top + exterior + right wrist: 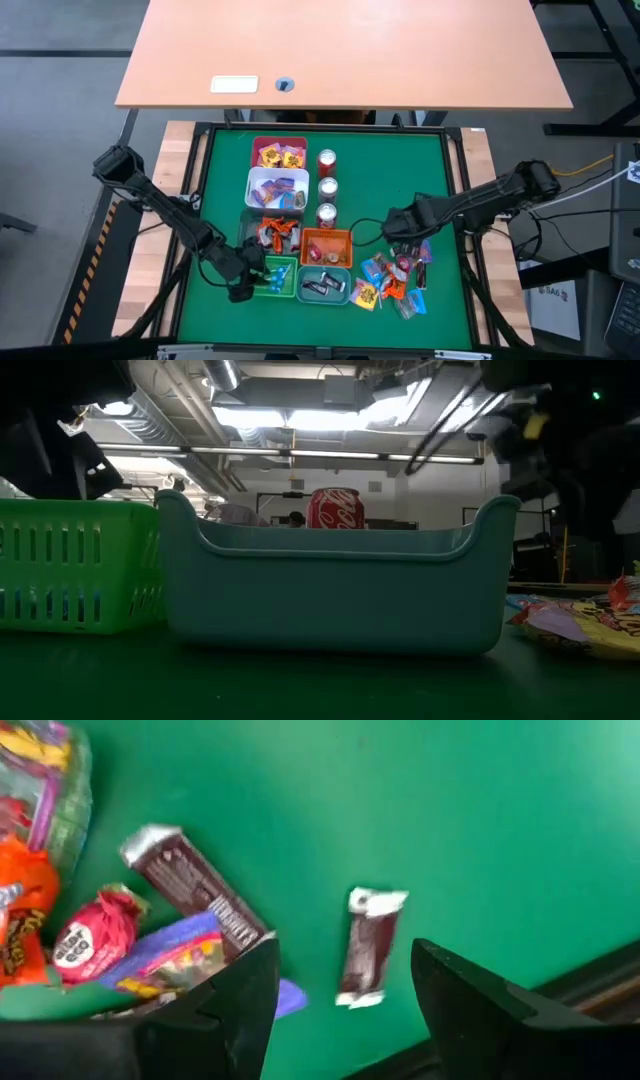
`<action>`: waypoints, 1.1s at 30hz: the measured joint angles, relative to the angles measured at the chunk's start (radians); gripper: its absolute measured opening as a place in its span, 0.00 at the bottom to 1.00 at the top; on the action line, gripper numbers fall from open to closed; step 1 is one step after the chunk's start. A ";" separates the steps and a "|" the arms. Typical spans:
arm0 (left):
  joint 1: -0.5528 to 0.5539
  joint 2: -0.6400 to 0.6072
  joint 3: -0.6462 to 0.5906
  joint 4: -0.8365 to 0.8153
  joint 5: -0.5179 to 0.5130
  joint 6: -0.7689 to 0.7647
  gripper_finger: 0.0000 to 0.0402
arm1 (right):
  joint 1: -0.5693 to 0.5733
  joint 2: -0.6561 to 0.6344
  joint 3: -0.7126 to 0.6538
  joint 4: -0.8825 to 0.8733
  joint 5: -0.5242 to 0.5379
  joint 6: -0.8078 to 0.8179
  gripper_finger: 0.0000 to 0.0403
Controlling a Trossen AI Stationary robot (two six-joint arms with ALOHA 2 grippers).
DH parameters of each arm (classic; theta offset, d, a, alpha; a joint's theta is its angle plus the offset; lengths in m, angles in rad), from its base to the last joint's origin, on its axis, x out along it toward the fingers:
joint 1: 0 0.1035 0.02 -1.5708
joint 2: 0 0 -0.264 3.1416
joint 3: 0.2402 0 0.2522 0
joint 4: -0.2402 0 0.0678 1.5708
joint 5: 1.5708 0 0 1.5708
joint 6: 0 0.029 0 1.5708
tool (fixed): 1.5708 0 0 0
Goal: Sort candy
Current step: Put the brown candy into the teal green bin
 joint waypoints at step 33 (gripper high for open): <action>0.047 0.000 0.000 0.025 0.000 0.007 0.33 | -0.262 -0.121 -0.430 0.328 -0.117 0.002 0.54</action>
